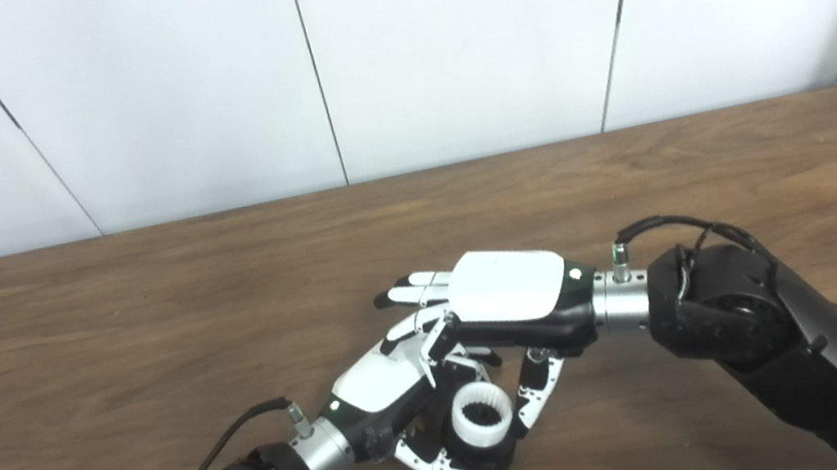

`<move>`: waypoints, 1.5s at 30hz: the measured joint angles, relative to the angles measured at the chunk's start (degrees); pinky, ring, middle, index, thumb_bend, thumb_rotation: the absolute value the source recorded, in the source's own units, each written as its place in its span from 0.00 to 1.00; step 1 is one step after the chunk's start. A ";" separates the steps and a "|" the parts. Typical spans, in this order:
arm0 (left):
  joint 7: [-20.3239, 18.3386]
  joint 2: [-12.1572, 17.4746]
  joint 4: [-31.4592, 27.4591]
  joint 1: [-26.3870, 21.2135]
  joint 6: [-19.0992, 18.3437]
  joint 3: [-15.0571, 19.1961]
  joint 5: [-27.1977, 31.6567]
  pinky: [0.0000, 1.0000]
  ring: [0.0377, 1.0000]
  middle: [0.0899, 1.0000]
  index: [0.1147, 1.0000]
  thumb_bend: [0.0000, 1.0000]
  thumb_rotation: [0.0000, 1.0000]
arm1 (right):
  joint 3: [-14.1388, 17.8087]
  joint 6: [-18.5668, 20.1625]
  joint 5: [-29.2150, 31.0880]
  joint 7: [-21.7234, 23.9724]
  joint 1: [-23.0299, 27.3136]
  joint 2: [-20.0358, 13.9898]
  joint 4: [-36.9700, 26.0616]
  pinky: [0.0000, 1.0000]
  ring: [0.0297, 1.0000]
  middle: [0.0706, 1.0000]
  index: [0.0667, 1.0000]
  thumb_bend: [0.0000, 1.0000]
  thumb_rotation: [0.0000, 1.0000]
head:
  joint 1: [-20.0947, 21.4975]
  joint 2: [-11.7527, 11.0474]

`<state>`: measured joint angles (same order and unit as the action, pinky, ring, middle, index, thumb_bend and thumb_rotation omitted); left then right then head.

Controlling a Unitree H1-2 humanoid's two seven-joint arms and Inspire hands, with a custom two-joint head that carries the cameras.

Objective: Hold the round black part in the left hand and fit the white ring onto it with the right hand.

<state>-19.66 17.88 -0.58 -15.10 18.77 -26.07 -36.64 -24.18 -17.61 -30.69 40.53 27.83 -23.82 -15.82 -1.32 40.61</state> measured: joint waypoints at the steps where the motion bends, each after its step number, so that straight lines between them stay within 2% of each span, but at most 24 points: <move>1: 0.00 -0.10 0.00 0.00 0.00 -0.01 -0.07 1.00 1.00 0.82 0.42 0.52 0.07 | 0.01 0.00 0.01 0.06 0.22 0.00 0.14 1.00 1.00 0.86 0.44 0.52 0.14 | -0.09 0.17; 10: -0.15 -0.45 -0.20 0.10 -0.08 -0.09 -0.41 1.00 1.00 0.81 0.42 0.52 0.07 | -0.18 -0.02 0.08 0.12 0.49 0.00 0.57 1.00 1.00 0.86 0.44 0.52 0.14 | -0.44 0.44; 45: -1.32 -1.62 -1.67 0.54 -2.62 -0.24 -1.07 1.00 1.00 0.90 0.42 0.52 0.06 | -0.59 -0.03 0.93 0.87 1.18 -0.55 1.23 1.00 1.00 0.87 0.44 0.53 0.14 | -1.14 1.58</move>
<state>-20.98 16.26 -2.25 -14.56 16.15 -26.32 -37.70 -24.77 -17.64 -29.75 41.40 29.01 -24.37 -14.60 -2.46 42.19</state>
